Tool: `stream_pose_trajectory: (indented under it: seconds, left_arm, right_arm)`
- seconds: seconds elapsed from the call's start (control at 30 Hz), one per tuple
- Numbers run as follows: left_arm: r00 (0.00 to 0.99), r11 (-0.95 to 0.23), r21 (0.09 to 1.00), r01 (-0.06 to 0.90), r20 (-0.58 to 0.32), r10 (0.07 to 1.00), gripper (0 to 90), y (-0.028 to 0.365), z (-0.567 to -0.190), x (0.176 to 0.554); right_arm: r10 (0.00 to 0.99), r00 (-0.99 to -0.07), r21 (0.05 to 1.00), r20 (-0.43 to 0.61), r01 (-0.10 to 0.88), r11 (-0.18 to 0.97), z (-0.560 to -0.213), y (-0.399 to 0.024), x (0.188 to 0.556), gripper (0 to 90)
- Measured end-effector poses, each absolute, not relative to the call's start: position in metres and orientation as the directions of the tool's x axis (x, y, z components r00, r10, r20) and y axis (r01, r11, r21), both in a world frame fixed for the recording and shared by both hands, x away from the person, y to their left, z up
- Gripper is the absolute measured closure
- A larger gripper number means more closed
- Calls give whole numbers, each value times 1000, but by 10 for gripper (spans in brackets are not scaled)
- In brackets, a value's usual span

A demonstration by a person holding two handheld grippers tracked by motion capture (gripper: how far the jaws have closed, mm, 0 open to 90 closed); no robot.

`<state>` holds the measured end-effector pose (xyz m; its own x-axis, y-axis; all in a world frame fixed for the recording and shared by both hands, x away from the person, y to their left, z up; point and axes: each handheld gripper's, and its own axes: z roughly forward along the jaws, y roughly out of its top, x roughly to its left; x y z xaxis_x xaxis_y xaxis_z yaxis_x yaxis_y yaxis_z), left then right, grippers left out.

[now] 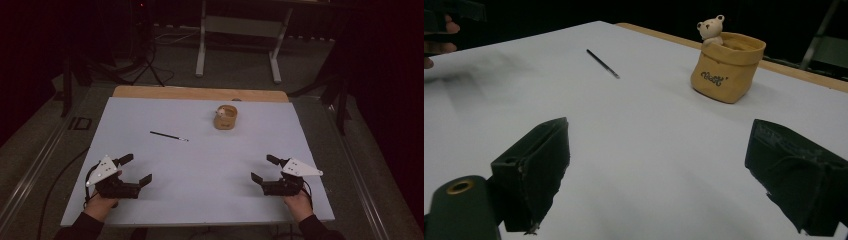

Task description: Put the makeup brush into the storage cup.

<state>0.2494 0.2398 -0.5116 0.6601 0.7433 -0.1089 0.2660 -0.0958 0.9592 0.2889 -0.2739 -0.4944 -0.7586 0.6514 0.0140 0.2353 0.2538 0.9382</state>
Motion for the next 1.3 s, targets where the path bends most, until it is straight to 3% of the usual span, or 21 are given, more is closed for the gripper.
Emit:
stream_pose_trajectory:
  seconds: [0.73, 1.3]
  left_arm:
    - [652, -73, 939, 337, -176, 738, 0, 245, -516, 253]
    - [703, -144, 931, 335, -145, 696, 0, 263, -467, 273]
  right_arm:
    - [643, -766, 937, 7, 229, 263, -493, -271, 288, 106]
    - [630, -776, 944, 3, 210, 254, -490, -271, 287, 106]
